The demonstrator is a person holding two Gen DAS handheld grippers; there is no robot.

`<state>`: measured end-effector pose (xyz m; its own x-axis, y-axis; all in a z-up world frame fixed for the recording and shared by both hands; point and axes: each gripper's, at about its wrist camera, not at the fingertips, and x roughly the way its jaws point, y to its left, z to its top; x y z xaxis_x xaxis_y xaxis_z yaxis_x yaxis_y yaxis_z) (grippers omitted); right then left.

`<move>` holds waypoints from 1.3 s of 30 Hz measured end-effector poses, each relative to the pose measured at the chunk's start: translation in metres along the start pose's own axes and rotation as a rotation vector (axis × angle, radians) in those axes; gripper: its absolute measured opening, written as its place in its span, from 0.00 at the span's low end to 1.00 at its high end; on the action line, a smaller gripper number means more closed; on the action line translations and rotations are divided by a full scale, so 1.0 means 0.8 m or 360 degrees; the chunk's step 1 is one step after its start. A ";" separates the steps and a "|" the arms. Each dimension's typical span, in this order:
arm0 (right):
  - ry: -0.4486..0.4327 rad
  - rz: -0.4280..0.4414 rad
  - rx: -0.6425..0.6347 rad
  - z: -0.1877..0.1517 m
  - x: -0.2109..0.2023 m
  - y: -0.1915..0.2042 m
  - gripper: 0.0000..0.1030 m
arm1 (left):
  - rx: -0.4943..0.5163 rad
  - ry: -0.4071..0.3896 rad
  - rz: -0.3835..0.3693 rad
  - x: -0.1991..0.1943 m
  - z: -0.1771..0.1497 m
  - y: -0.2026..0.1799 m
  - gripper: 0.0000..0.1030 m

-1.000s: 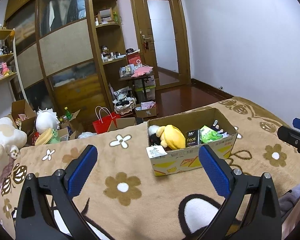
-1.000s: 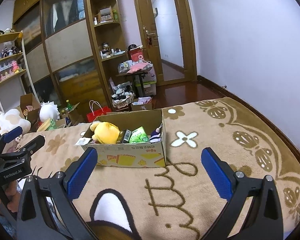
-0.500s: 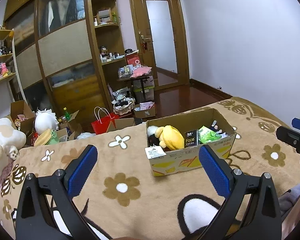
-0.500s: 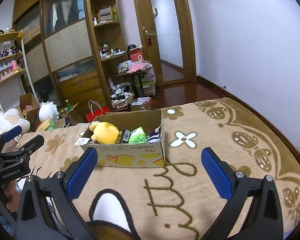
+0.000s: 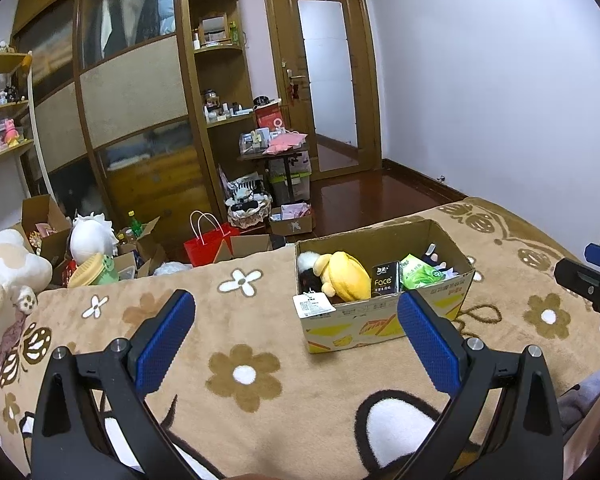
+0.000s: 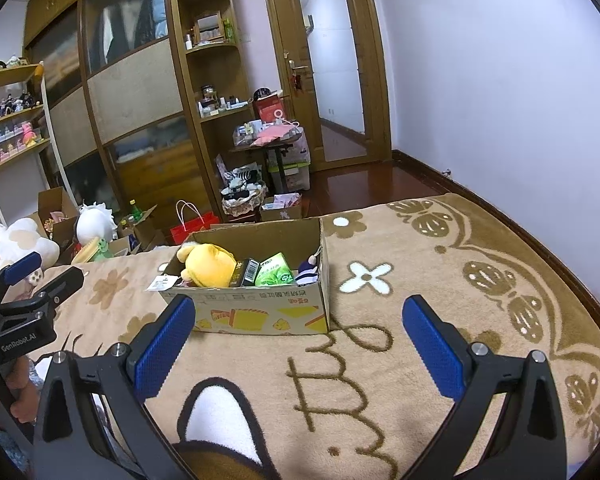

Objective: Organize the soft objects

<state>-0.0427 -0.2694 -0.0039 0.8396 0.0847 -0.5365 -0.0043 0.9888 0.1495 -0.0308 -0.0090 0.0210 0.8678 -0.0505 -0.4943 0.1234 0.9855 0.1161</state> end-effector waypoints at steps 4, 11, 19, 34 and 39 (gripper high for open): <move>0.0002 0.0000 -0.0003 0.000 0.000 0.000 1.00 | -0.0002 0.0002 0.0002 0.000 0.000 0.001 0.98; 0.0000 0.0001 0.0002 0.000 -0.001 0.001 1.00 | 0.0013 0.0010 -0.0001 0.001 -0.001 -0.003 0.98; 0.0001 -0.0004 -0.0003 0.000 -0.001 0.003 1.00 | 0.0016 0.0014 -0.0008 0.001 -0.001 -0.006 0.98; 0.0002 -0.0004 -0.0005 0.000 -0.001 0.004 1.00 | 0.0018 0.0020 -0.0008 0.001 -0.001 -0.008 0.98; 0.0001 -0.0002 -0.0006 0.001 -0.001 0.004 1.00 | 0.0017 0.0024 -0.0008 0.002 -0.002 -0.009 0.98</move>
<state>-0.0432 -0.2667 -0.0024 0.8391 0.0834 -0.5375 -0.0053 0.9894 0.1454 -0.0311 -0.0158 0.0183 0.8597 -0.0531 -0.5080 0.1332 0.9835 0.1227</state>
